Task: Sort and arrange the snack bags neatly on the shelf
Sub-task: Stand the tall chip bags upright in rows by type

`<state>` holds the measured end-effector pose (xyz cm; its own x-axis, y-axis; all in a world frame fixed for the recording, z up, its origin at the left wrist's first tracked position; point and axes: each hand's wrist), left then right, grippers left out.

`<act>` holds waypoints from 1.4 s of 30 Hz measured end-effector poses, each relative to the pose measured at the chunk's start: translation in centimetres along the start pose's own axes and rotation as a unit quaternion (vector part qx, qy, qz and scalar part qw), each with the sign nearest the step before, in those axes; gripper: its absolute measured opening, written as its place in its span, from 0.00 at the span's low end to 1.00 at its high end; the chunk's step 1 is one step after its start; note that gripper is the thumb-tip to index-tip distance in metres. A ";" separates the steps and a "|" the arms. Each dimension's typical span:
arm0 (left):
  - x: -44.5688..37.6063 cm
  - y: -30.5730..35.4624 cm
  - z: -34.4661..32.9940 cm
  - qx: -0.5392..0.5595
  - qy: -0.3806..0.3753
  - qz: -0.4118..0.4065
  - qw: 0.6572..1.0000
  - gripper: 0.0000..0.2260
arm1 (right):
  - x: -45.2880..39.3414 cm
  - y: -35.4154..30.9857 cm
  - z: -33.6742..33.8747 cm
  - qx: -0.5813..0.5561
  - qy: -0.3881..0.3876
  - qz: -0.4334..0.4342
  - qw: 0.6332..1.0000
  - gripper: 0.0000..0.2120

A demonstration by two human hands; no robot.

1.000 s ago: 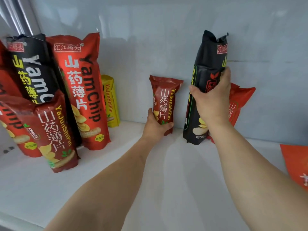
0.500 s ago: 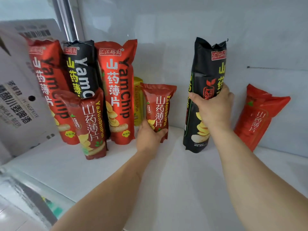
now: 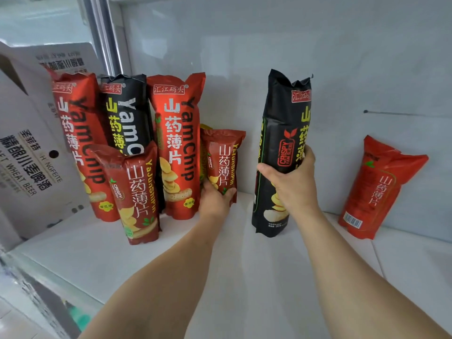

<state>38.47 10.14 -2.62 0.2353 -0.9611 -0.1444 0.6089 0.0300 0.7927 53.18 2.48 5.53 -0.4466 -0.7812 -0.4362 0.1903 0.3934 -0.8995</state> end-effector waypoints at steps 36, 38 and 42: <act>9.3 -1.2 5.9 -0.027 -0.034 -0.131 0.990 0.20 | 3.7 3.5 -2.4 0.116 0.023 -0.017 0.993 0.45; 9.8 -0.4 4.8 -0.107 -0.020 -0.203 0.973 0.19 | 3.7 3.8 0.4 0.163 0.051 -0.001 0.985 0.36; 10.5 1.2 3.1 -0.264 0.027 -0.367 0.892 0.15 | 3.8 4.3 5.9 0.229 0.176 0.049 0.956 0.29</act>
<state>39.33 -0.72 -1.39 -0.3452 -0.7611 -0.5491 0.8825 -0.4623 0.0861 57.47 -1.68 -0.19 -0.6588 -0.5078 -0.5551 0.5726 0.1401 -0.8078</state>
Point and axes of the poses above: each hand's wrist, its own x-axis away from the middle knuckle, its own z-axis out of the back of the hand, y = z × x, and after that the axes turned 11 degrees about -x, right-handed
